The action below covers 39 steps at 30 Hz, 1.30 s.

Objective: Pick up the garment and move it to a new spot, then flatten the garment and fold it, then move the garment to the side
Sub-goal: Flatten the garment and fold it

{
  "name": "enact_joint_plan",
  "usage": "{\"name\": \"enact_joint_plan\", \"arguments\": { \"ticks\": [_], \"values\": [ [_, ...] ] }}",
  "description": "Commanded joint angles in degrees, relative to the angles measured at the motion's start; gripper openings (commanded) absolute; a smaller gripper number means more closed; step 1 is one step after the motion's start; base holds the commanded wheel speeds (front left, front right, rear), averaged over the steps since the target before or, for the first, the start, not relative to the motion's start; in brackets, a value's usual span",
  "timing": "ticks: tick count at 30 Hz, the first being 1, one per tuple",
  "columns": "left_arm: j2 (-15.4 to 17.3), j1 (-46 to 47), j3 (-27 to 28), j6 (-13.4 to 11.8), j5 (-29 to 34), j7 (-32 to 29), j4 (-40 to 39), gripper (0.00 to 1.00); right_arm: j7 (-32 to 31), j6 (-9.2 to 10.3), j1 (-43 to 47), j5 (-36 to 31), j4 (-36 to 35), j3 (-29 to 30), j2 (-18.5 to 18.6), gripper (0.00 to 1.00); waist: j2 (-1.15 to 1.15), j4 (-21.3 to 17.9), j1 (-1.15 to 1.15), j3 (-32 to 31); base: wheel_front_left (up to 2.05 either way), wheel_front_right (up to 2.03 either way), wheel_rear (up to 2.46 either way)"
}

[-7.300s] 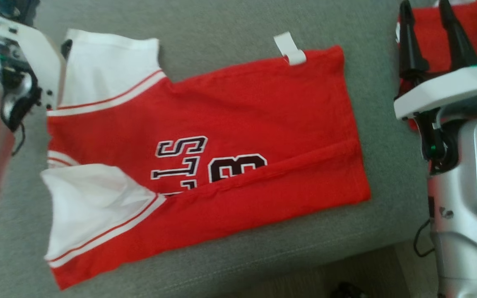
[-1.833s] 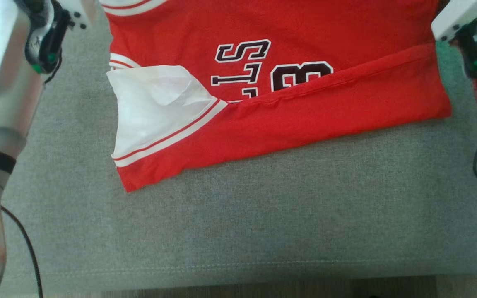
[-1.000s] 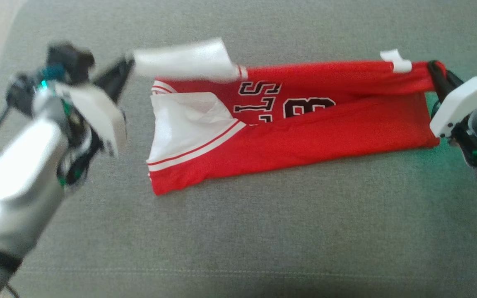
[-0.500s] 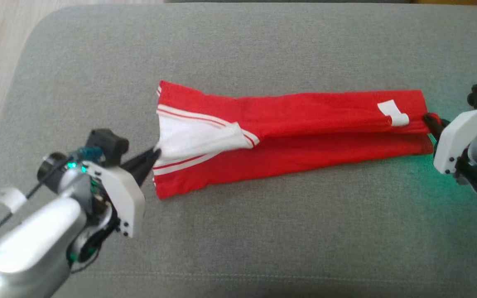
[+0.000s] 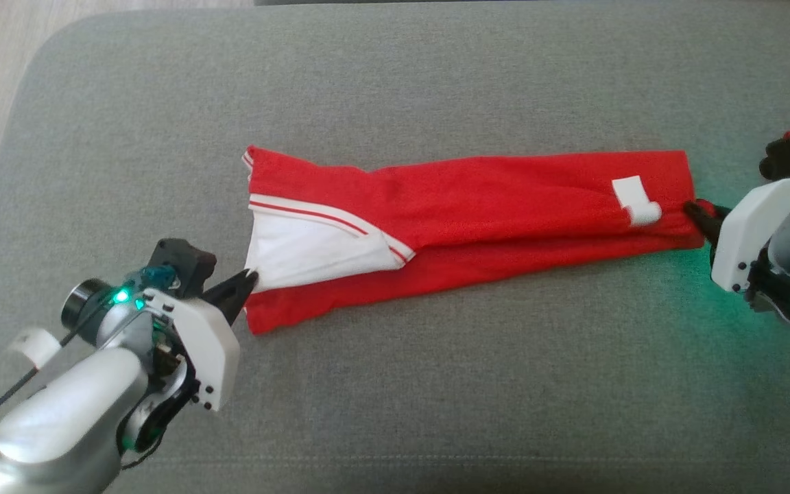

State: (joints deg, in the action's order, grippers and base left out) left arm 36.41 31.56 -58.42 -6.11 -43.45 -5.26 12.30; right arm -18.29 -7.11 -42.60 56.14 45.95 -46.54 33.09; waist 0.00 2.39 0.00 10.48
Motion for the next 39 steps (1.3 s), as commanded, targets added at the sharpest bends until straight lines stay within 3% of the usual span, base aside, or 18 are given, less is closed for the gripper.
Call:
{"name": "enact_joint_plan", "arguments": {
  "ticks": [1,2,3,9,14,17,22,31,39],
  "values": [
    [1.52,1.82,2.67,-0.69,0.70,0.91,-0.43,0.44,-0.27,-0.37,0.65,0.69,-1.47,0.01,1.83,1.00,0.00,-0.18,0.00,-0.11,0.00,0.00,0.00],
    [1.32,1.91,2.79,-1.08,0.97,1.43,0.08,0.88,-0.21,-0.37,0.57,0.98,-1.90,0.03,1.90,1.00,0.00,-0.31,0.00,-0.23,0.00,0.00,0.00],
    [1.12,2.02,3.03,-1.44,1.15,2.09,0.55,1.00,0.12,-0.37,0.42,1.19,-2.27,0.18,2.00,1.00,0.00,-0.42,0.00,-0.37,0.00,0.00,0.00],
    [-0.83,2.69,8.03,-5.39,-0.56,8.45,3.26,1.00,5.92,-0.37,-1.10,2.93,-4.59,3.50,1.51,1.00,0.00,-0.79,0.00,-1.70,0.00,0.00,0.00],
    [-4.15,2.61,15.38,-9.03,-4.03,17.35,3.31,1.00,15.16,-0.37,-1.92,2.24,-7.73,6.83,-0.53,1.00,0.00,-1.08,0.00,-2.86,0.00,0.00,0.00],
    [-6.44,1.81,20.15,-10.58,-4.91,19.74,2.07,1.00,20.89,-0.37,-1.55,0.71,-9.52,8.68,-2.02,1.00,0.00,-1.19,0.00,-3.43,0.00,0.00,0.00],
    [-11.42,-2.05,30.75,-12.86,1.35,20.22,-3.45,1.00,29.43,-0.37,0.08,-5.33,-11.07,11.46,-4.64,1.00,0.00,-1.39,0.00,-3.98,0.00,0.00,0.00],
    [-20.83,-13.99,40.47,-8.85,12.51,20.24,-5.64,1.00,33.05,-0.37,7.12,-18.31,-10.39,21.50,-12.35,1.00,0.00,-1.64,0.00,-4.47,0.00,0.00,0.00],
    [-24.02,-14.95,44.20,-4.39,17.29,20.25,-4.59,1.00,31.40,-0.37,9.80,-23.93,-4.93,32.46,-17.22,1.00,0.00,-0.50,0.00,-2.49,0.00,0.00,0.00]
  ]
}}
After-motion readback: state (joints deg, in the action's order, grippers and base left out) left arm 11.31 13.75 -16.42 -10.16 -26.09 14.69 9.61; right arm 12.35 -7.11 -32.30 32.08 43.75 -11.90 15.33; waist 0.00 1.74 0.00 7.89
